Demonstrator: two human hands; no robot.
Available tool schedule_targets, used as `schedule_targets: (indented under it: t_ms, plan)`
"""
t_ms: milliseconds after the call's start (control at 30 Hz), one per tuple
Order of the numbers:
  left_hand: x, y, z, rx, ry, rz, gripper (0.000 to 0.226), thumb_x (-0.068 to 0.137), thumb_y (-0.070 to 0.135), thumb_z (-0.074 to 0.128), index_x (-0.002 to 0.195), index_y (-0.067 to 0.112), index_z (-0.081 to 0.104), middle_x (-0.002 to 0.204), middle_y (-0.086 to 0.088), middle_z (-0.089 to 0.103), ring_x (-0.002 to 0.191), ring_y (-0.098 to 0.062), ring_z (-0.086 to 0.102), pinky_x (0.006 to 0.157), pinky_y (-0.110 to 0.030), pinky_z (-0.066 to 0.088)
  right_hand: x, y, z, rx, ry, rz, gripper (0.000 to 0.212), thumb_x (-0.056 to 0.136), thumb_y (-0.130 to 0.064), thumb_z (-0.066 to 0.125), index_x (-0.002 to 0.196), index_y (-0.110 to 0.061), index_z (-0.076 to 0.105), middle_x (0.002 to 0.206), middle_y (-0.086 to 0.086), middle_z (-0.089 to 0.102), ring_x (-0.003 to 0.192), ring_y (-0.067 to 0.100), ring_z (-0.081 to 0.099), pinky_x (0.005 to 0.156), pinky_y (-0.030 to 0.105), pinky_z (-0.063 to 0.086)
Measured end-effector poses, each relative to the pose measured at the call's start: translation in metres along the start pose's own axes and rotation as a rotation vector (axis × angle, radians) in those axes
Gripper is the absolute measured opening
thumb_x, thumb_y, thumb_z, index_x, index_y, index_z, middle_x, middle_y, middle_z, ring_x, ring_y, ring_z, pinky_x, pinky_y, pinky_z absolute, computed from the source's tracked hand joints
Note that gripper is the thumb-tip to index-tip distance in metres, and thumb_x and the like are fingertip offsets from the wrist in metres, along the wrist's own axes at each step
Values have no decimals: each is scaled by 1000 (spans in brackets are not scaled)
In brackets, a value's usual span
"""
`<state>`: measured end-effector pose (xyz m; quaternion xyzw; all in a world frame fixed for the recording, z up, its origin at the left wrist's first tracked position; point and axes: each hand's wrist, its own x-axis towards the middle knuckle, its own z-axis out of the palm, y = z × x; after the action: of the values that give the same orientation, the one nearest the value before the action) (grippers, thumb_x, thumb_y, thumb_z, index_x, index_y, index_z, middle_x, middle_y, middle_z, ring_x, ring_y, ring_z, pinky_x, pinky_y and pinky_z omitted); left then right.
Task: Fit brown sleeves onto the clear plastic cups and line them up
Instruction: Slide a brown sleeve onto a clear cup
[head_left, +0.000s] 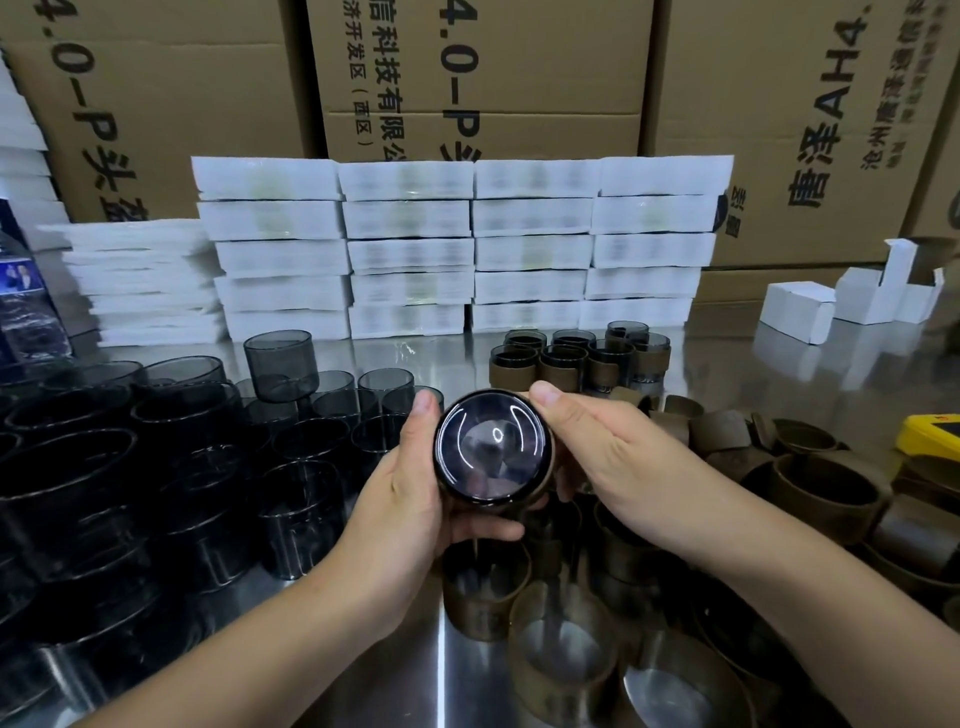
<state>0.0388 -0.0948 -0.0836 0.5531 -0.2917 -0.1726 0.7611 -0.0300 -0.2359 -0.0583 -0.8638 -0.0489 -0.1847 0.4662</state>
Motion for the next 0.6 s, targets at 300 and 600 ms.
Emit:
schedule_targets:
  t_ms: [300,600]
  plan:
    - [-2,-3,0,-16,21,43,55,67,70,42,85,32,77,87,-11,76,79,-21,74,52,-25,56,0,-5,4,20,17,38,73,79,-62,30,102,-1,63,71,9,60,62,9,53,65,23,43]
    - [-4,-3,-2,-25,9,44,58,71,68,42,89,24,76,87,-12,75,79,-22,74,54,-25,56,-3,-8,2,132,22,56,60,83,-52,35,84,1,63,58,-8,55,57,8,50,62,18,41]
